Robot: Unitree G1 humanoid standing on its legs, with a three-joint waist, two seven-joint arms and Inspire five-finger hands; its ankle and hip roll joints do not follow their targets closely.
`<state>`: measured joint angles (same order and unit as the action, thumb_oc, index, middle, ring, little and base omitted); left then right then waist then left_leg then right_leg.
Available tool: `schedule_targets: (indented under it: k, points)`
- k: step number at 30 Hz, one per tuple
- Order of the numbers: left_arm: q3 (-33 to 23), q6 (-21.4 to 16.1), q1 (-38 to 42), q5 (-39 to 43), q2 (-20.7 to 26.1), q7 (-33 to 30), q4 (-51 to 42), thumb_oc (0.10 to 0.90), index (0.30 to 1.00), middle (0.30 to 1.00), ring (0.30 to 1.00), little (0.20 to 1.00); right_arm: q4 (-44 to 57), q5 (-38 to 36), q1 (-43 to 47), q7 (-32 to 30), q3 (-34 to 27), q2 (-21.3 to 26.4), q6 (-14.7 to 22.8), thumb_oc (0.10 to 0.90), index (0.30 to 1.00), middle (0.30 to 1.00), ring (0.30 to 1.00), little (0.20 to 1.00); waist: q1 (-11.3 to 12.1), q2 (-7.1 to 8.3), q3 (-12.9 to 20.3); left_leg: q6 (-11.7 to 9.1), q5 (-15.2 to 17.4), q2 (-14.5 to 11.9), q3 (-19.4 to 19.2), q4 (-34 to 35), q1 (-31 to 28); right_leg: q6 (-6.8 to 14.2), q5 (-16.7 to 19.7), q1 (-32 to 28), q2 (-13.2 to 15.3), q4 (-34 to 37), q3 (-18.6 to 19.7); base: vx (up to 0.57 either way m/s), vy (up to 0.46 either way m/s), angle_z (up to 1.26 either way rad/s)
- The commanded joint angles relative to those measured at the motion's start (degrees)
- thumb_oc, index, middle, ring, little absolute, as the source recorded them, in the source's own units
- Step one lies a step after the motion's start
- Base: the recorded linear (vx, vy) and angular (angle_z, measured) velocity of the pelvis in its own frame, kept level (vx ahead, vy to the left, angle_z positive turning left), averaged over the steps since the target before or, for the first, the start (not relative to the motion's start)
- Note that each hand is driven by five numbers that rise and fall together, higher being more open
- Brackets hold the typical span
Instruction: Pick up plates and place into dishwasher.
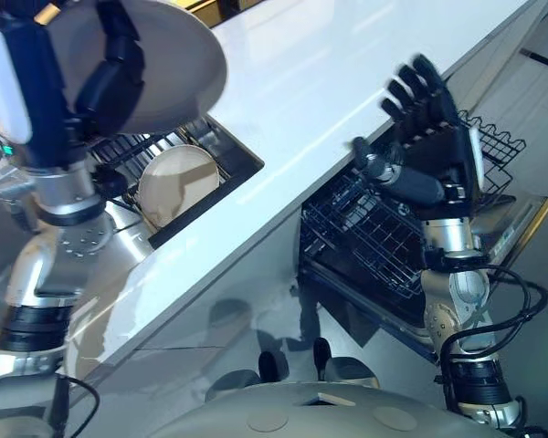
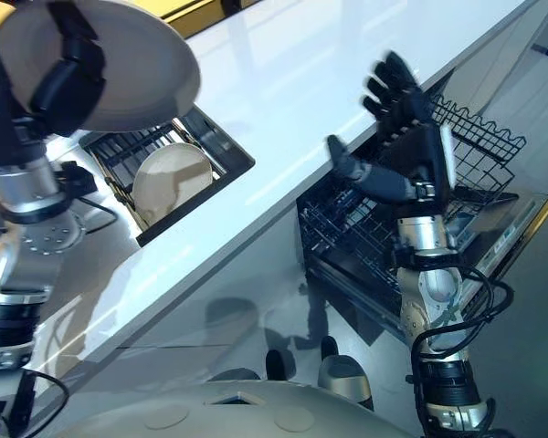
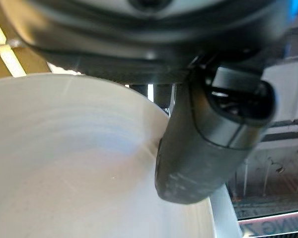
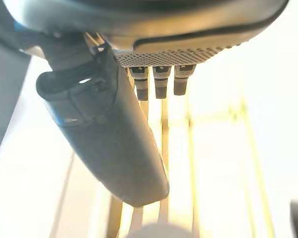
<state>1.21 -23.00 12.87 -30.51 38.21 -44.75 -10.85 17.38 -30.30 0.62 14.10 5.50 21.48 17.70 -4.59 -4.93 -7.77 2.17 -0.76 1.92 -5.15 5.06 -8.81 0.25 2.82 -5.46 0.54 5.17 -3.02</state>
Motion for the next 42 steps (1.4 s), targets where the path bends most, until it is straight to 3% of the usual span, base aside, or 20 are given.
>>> schedule_targets:
  k: [1,5,12,16,21,26,30,31,32,33,38,42]
  points:
    - [2.44,-0.41,9.05,-0.72,0.66,-2.59,1.59,0.100,0.300,0.300,0.300,0.200,5.23,-6.62,7.00,6.63,1.82,-1.04,-2.68,0.800,0.900,0.900,0.900,0.900,1.00,1.88,5.85,-1.31,3.99,-0.44,1.51,-1.09,1.91,1.46,-10.79,2.27,-1.72,-9.23,-2.36,-0.03,-0.052,0.13]
    - [6.32,-0.16,11.36,-0.98,-2.06,-2.02,3.71,0.100,0.300,0.300,0.300,0.200,3.89,-9.58,9.96,7.47,5.32,-2.20,-6.25,0.800,0.900,0.900,0.900,0.900,1.56,2.42,6.06,-1.48,3.80,-0.47,1.91,-1.06,1.91,1.52,-10.75,1.93,-1.72,-9.18,-3.14,-0.01,-0.047,0.10]
    - [11.69,-1.06,12.51,-2.15,-6.24,-1.92,6.84,0.100,0.300,0.300,0.300,0.200,2.96,-8.10,12.84,3.09,8.55,-5.01,-2.12,0.800,0.900,0.900,0.900,0.900,1.97,2.70,6.16,-1.50,4.26,-0.40,2.01,-0.69,1.13,1.85,-10.69,0.78,-1.62,-8.11,-3.71,0.01,-0.019,0.07]
    - [13.61,-2.47,12.02,-2.11,-7.94,-1.31,8.60,0.100,0.300,0.300,0.300,0.200,1.97,-7.19,13.47,0.59,9.36,-6.17,-2.13,0.800,0.900,0.900,0.900,0.900,2.09,2.68,6.23,-1.45,4.25,-0.37,1.75,-0.52,0.98,2.02,-10.28,0.44,-1.57,-7.42,-3.69,0.00,0.000,0.00]
    - [15.69,-4.66,10.42,-2.49,-9.90,0.07,9.06,0.100,0.300,0.300,0.300,0.200,-0.15,-9.72,13.11,-1.19,10.56,-6.84,-7.62,0.800,0.900,0.900,0.900,0.900,2.41,2.78,6.22,-1.31,4.13,-0.42,1.56,-0.21,0.87,2.16,-10.05,0.16,-1.53,-6.98,-3.92,0.00,0.000,0.00]
    - [18.08,-5.48,10.10,-2.81,-10.13,0.84,9.21,0.100,0.300,0.300,0.300,0.200,-1.96,-19.06,12.21,-0.17,12.38,-7.59,-14.22,0.800,0.900,0.900,0.900,0.900,2.70,3.10,6.08,-1.18,4.17,-0.41,1.57,-0.06,0.85,2.34,-9.96,-0.14,-1.32,-6.67,-4.55,0.00,0.000,0.00]
    - [19.30,-7.03,9.96,-2.84,-10.33,0.17,9.70,0.100,0.300,0.300,0.300,0.200,-3.10,-18.21,11.70,-1.51,13.33,-7.86,-14.15,0.800,0.900,0.900,0.900,0.900,2.85,3.35,5.97,-1.07,4.19,-0.33,1.60,-0.06,0.82,2.46,-9.81,-0.31,-1.15,-6.42,-4.90,0.00,0.000,0.00]
    - [19.39,-7.22,9.94,-2.96,-10.34,-0.04,9.72,0.100,0.300,0.300,0.300,0.200,-3.26,-17.96,11.68,-1.79,13.36,-7.79,-14.02,0.611,0.738,0.738,0.738,0.711,2.85,3.37,5.97,-1.07,4.21,-0.33,1.61,-0.06,0.82,2.48,-9.79,-0.31,-1.14,-6.39,-4.92,0.00,0.000,0.00]
    - [19.51,-7.84,9.84,-3.30,-10.31,-0.68,9.69,0.100,0.300,0.300,0.300,0.200,-3.88,-17.36,11.57,-2.66,13.41,-7.47,-14.05,0.133,0.328,0.328,0.328,0.233,2.85,3.44,5.98,-1.07,4.27,-0.31,1.61,-0.06,0.79,2.53,-9.73,-0.36,-1.12,-6.25,-4.91,0.00,0.000,0.00]
    - [19.55,-8.29,9.72,-3.82,-10.27,-1.43,9.53,0.100,0.300,0.300,0.300,0.200,-4.50,-16.23,11.35,-3.22,13.46,-7.30,-14.35,0.100,0.300,0.300,0.300,0.200,2.81,3.46,5.98,-1.04,4.31,-0.31,1.58,-0.06,0.76,2.57,-9.66,-0.38,-1.13,-6.12,-4.86,0.00,0.000,0.00]
    - [18.86,-9.69,9.45,-5.76,-10.17,-5.01,7.75,0.100,0.300,0.300,0.300,0.200,-7.23,-14.58,10.44,-5.46,12.87,-6.24,-15.10,0.100,0.300,0.300,0.300,0.200,2.47,3.47,5.96,-1.14,4.40,-0.47,1.74,-0.06,0.85,2.64,-9.42,-0.43,-1.32,-5.72,-4.18,0.00,0.000,0.00]
    - [18.34,-9.63,8.92,-3.81,-10.39,-2.30,6.35,0.100,0.300,0.300,0.300,0.200,-6.49,-14.94,9.83,-6.16,12.32,-6.74,-14.62,0.100,0.300,0.300,0.300,0.200,2.46,3.28,5.78,-1.15,4.32,-0.53,1.80,-0.06,0.84,2.74,-9.46,-0.35,-1.29,-5.92,-4.37,0.00,0.000,0.01]
